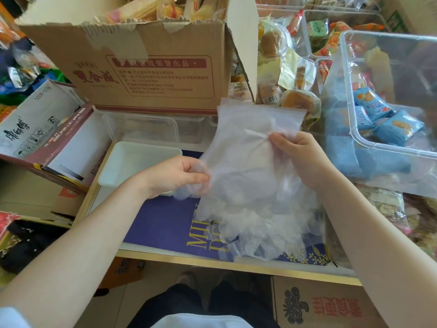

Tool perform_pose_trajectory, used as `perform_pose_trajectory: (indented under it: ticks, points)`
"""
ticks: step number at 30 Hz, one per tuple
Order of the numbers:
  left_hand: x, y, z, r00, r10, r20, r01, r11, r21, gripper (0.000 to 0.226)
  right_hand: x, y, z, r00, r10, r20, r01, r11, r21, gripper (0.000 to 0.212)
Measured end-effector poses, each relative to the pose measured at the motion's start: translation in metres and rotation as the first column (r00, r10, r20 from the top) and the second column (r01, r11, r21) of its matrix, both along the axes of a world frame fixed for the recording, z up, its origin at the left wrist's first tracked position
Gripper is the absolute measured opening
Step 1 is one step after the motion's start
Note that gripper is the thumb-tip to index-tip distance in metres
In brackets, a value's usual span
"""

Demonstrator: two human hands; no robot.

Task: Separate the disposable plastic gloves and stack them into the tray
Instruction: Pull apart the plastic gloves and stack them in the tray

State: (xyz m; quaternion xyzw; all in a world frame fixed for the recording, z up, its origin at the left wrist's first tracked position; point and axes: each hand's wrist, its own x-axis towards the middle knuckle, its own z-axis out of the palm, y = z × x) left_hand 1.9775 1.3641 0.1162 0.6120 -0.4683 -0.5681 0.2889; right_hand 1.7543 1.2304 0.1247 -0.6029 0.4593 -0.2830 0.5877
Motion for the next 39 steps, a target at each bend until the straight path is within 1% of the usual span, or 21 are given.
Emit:
perform_pose_trajectory:
  ticks: [2,6,10,12,14,16,18,20,22,24,26,28,29,30,31,33,34,35,36,37,39]
  points:
    - [0.001,0.0,0.0,0.999,0.024,-0.026,-0.024,1.0,-0.01,0.014,-0.002,-0.002,0.0,1.0,-0.011,-0.004,0.011,1.0,0.012,0.025]
    - [0.004,0.003,-0.001,0.984,0.073,-0.161,-0.071,0.997,0.016,0.023,-0.004,-0.005,-0.002,1.0,-0.02,0.008,0.02,0.999,0.033,0.018]
    - [0.002,-0.006,0.001,0.962,0.117,-0.247,-0.121,0.993,0.0,0.025,-0.002,-0.001,-0.006,0.994,0.096,0.06,-0.099,0.994,0.055,0.003]
    - [-0.003,-0.017,0.002,0.944,0.161,-0.289,-0.174,0.985,-0.02,0.024,0.002,0.003,-0.009,0.984,0.177,0.011,-0.177,0.982,0.066,0.004]
    - [-0.01,-0.026,-0.001,0.926,0.236,-0.295,-0.249,0.968,-0.008,0.019,0.007,0.005,-0.013,0.977,0.213,-0.032,-0.209,0.974,0.088,0.01]
    - [-0.017,-0.031,-0.01,0.903,0.324,-0.282,-0.334,0.942,0.011,0.017,0.012,0.004,-0.025,0.987,0.134,-0.091,-0.128,0.989,0.078,0.012]
    - [-0.019,-0.031,-0.026,0.87,0.424,-0.252,-0.428,0.903,0.04,0.017,0.016,0.003,-0.039,0.978,-0.032,-0.206,0.027,0.999,-0.028,0.019]
    - [-0.018,-0.029,-0.044,0.829,0.505,-0.241,-0.5,0.862,0.084,0.014,0.021,0.004,-0.053,0.959,-0.111,-0.259,0.092,0.992,-0.087,0.024]
    - [-0.015,-0.026,-0.061,0.774,0.571,-0.275,-0.555,0.82,0.14,0.013,0.025,0.005,-0.067,0.955,-0.091,-0.281,0.078,0.995,-0.055,0.028]
    - [-0.01,-0.024,-0.075,0.734,0.616,-0.286,-0.589,0.787,0.185,0.014,0.031,0.006,-0.08,0.95,-0.033,-0.311,0.027,0.999,-0.023,0.034]
    - [-0.004,-0.024,-0.085,0.724,0.635,-0.269,-0.6,0.773,0.209,0.017,0.038,0.005,-0.092,0.942,0.01,-0.334,-0.015,1.0,-0.012,0.035]
    - [0.002,-0.025,-0.091,0.723,0.652,-0.228,-0.619,0.758,0.203,0.023,0.042,0.003,-0.103,0.933,-0.008,-0.36,0.008,1.0,-0.003,0.034]
    - [0.006,-0.026,-0.094,0.719,0.668,-0.192,-0.643,0.744,0.182,0.024,0.041,0.002,-0.106,0.921,-0.051,-0.387,0.044,0.999,-0.027,0.033]
    - [0.011,-0.027,-0.095,0.712,0.687,-0.144,-0.671,0.726,0.151,0.024,0.037,0.001,-0.105,0.892,-0.131,-0.433,0.093,0.99,-0.107,0.031]
    - [0.017,-0.027,-0.096,0.698,0.711,-0.089,-0.702,0.703,0.114,0.022,0.03,0.0,-0.099,0.845,-0.252,-0.472,0.158,0.96,-0.23,0.028]
    - [0.029,-0.028,-0.096,0.656,0.754,-0.017,-0.753,0.656,0.046,0.02,0.015,0.002,-0.068,0.719,-0.519,-0.463,0.282,0.826,-0.488,0.021]
    - [0.033,-0.028,-0.094,0.64,0.768,-0.003,-0.768,0.64,0.021,0.022,0.01,0.006,-0.049,0.66,-0.613,-0.434,0.315,0.75,-0.581,0.02]
    - [0.035,-0.029,-0.092,0.632,0.775,0.003,-0.775,0.632,-0.003,0.024,0.009,0.012,-0.03,0.624,-0.663,-0.415,0.317,0.699,-0.641,0.021]
    - [0.034,-0.03,-0.089,0.63,0.777,0.004,-0.777,0.63,-0.022,0.026,0.012,0.02,-0.017,0.612,-0.667,-0.424,0.289,0.688,-0.665,0.021]
    - [0.031,-0.031,-0.087,0.636,0.772,-0.002,-0.771,0.635,-0.039,0.029,0.021,0.029,-0.01,0.612,-0.636,-0.471,0.236,0.715,-0.658,0.022]
    - [0.02,-0.031,-0.083,0.672,0.74,-0.023,-0.74,0.671,-0.052,0.029,0.051,0.051,-0.016,0.638,-0.467,-0.612,0.075,0.829,-0.554,0.022]
